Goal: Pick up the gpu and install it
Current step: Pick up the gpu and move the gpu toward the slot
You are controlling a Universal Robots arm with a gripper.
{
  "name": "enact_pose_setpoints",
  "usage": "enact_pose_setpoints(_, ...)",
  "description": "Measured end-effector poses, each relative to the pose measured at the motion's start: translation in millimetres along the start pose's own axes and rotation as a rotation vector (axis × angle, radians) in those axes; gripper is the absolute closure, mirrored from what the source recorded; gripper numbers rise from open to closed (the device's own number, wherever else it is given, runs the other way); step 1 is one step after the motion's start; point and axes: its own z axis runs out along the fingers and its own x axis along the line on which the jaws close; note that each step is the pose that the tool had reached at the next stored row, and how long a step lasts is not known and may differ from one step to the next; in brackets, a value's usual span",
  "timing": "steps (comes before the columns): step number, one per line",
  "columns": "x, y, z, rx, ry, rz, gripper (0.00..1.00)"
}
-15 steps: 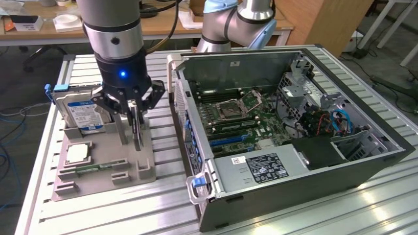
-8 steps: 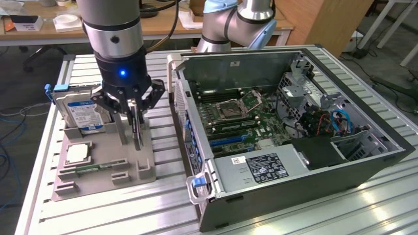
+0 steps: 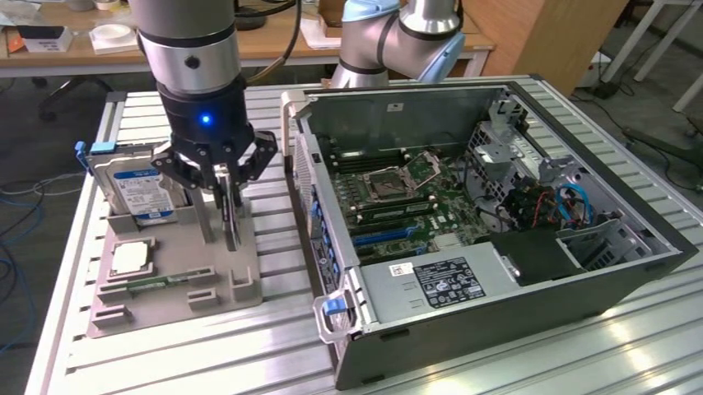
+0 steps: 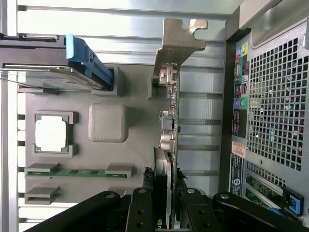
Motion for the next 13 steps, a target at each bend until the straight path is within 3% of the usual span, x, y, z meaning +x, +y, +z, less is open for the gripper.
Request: enact_pose_setpoints(13, -0.1, 0.1, -4.4, 0.0, 0.0, 0.0, 0.73)
